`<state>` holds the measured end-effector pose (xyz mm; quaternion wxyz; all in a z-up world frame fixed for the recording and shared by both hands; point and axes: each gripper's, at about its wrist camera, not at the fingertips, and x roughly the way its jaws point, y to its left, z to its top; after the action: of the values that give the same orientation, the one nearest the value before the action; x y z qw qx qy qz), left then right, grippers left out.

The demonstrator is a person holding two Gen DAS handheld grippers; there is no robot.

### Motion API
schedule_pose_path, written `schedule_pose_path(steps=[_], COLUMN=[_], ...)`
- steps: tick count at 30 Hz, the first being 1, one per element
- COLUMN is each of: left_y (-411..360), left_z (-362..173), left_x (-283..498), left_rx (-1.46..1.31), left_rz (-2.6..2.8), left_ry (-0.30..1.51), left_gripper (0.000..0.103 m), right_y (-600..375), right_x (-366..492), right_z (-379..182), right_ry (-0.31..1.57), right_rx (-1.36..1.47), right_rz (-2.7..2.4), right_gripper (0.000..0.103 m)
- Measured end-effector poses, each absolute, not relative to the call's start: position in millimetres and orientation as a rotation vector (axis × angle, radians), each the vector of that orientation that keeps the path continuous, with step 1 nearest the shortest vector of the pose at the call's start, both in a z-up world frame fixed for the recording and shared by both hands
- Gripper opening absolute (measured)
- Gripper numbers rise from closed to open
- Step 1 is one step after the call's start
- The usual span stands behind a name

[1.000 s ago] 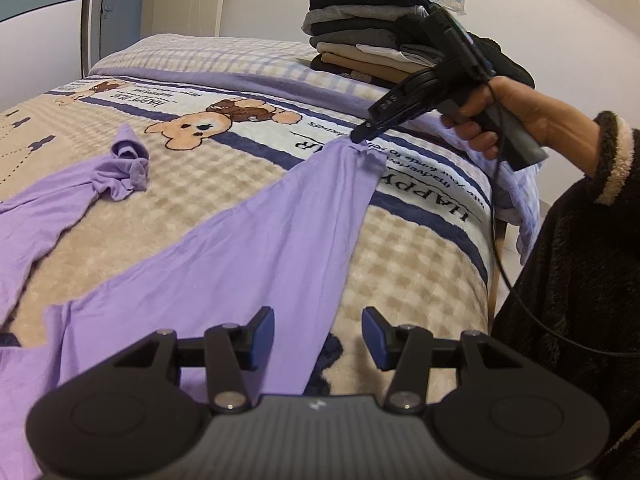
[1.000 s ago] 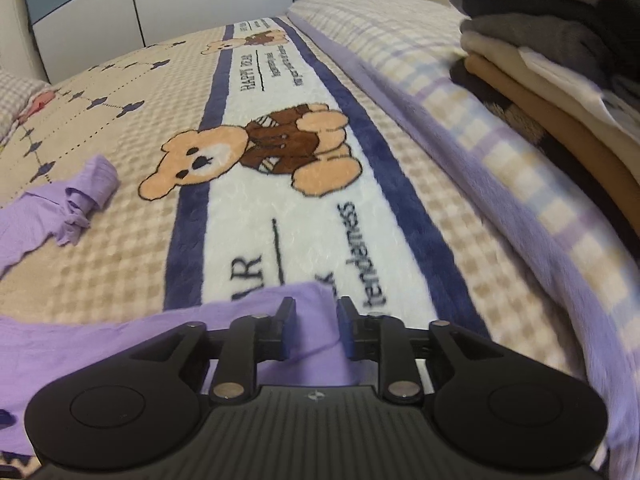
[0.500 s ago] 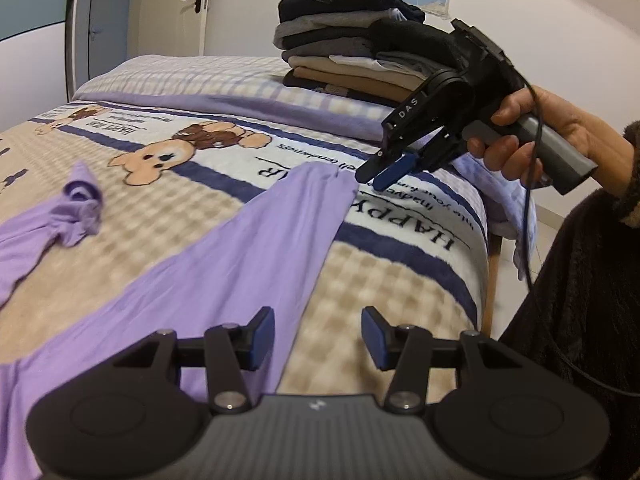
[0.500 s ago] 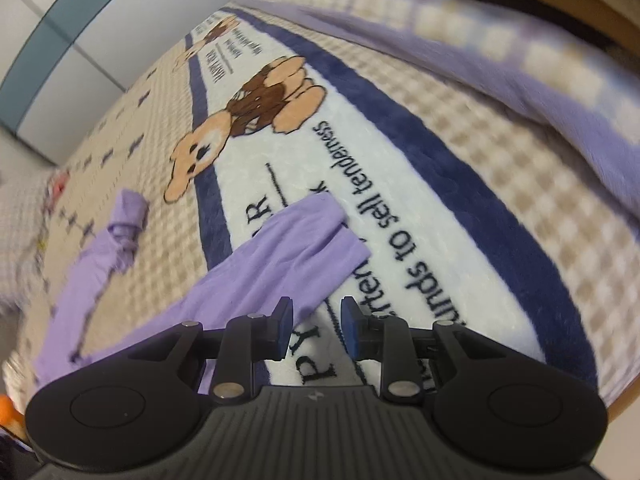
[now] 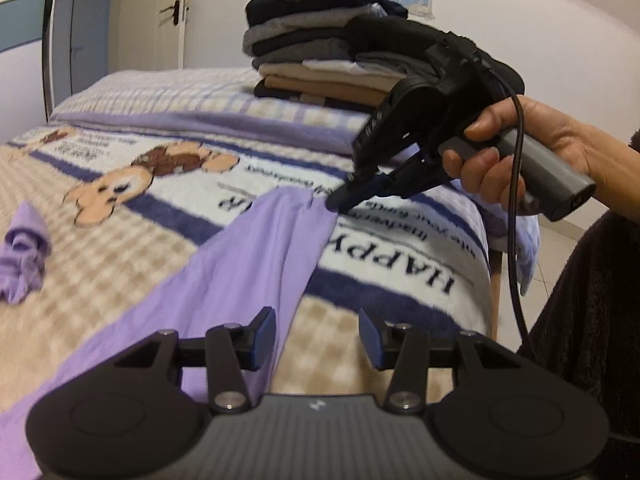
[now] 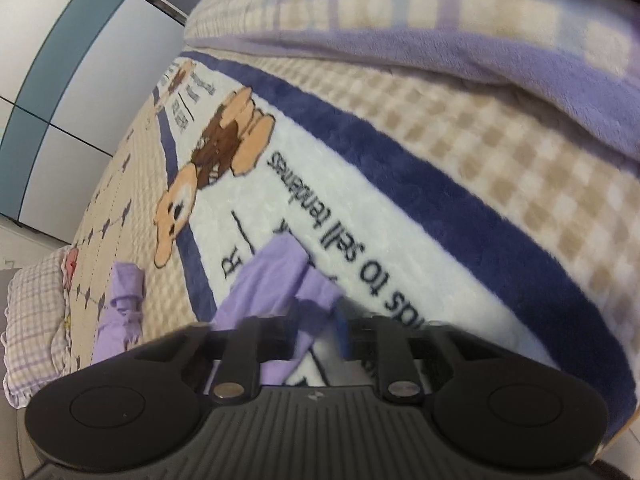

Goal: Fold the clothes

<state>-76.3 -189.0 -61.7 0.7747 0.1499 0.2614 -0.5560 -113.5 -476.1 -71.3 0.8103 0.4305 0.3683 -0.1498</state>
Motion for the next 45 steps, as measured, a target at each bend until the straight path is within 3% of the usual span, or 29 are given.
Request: schedule_pose_path(steps=[5,9,14,17,19,39,43,45], left_y=[-204.7,-217.2,-235.7,-246.1,-251.4,-255.1,-253.7,-253.0], left_z=[-64.8,-67.3,-70.7,-71.1,-71.1,-65.8,-65.7,-65.2], left_x=[-84.3,-90.7,-105.1,-107.1,-107.9,-147.5,-145.3,-143.7], left_rx=[0.391,0.443,0.549,0.569,0.551,0.420,0.403,0.400], left_rz=[-1.181,-1.162,-1.080,-1.028,-0.987,-1.007,-1.006,-1.007], left_ry=[0.533,0.507,0.457,0.465,0.477,0.553,0.561,0.561], left_gripper=[0.046,0.037,0.034,0.021,0.001,0.000,0.002,0.003], right_y=[-482.3,-487.9,-488.4,-490.3,-492.0,-502.9,-502.7,-501.4], right_x=[-133.0,-139.5,-138.0,-138.6,-138.8,-188.8,-184.8,-179.7], right_z=[-58.4,-59.3,-61.2,-58.2,-56.7,-71.9,-67.8,-63.7], right_ry=[0.758,0.760,0.779,0.766,0.761,0.850,0.842,0.823], right_rx=[0.901,0.902,0.888,0.890,0.892,0.800,0.750,0.712], right_rz=[-0.333,-0.323,-0.305,-0.286,-0.278,-0.301,-0.291,-0.291], right_gripper=[0.002,0.002,0.002,0.002,0.002,0.003,0.008,0.017])
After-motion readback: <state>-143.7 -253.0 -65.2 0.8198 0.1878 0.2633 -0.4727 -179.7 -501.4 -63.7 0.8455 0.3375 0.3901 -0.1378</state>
